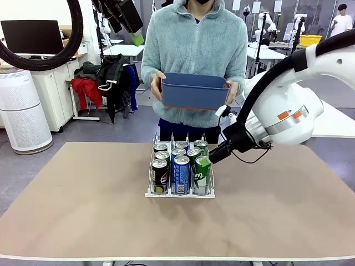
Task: Fill the beverage cans into the dispenser.
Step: Place the picked Sprite in the line of the Automatic Can Dispenser with the same cans.
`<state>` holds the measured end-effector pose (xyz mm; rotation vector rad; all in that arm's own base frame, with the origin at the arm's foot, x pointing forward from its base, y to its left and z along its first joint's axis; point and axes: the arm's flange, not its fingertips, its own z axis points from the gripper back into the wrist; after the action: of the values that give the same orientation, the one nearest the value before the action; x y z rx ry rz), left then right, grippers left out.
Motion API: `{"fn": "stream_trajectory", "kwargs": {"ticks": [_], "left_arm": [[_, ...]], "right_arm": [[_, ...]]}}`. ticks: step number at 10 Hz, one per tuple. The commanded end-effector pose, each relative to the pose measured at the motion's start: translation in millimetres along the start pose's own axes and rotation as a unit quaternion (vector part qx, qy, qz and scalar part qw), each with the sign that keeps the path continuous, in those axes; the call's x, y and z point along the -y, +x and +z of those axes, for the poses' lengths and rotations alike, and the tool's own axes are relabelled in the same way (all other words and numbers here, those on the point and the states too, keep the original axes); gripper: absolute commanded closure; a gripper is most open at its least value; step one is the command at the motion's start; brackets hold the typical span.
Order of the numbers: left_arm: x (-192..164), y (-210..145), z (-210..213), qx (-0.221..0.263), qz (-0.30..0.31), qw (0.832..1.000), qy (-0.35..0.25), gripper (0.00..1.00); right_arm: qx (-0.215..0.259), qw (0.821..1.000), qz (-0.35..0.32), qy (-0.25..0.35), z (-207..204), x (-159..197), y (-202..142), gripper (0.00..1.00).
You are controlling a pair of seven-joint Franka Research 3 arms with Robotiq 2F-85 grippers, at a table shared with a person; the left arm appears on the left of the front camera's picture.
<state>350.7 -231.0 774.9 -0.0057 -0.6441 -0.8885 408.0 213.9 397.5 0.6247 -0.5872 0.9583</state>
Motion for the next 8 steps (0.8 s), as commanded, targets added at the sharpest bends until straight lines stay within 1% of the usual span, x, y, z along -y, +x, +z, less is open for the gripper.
{"fn": "stream_trajectory", "kwargs": {"ticks": [1, 2, 7, 8], "left_arm": [[-1, -2, 2, -0.005, -0.004, 1.0, -0.002, 0.0], [-1, -2, 2, -0.005, -0.004, 1.0, -0.002, 0.0], [-1, -2, 2, -0.005, -0.004, 1.0, -0.002, 0.0], [-1, -2, 2, -0.005, -0.004, 1.0, -0.002, 0.0]], "right_arm": [[-0.021, 1.0, -0.01, 0.011, 14, -1, 10, 0.0], [0.0, 1.0, 0.0, 0.0, 0, 0, 0, 0.0], [0.0, 1.0, 0.0, 0.0, 0, 0, 0, 0.0], [-0.011, 1.0, -0.004, 0.004, 5, -2, 3, 0.0]]}}
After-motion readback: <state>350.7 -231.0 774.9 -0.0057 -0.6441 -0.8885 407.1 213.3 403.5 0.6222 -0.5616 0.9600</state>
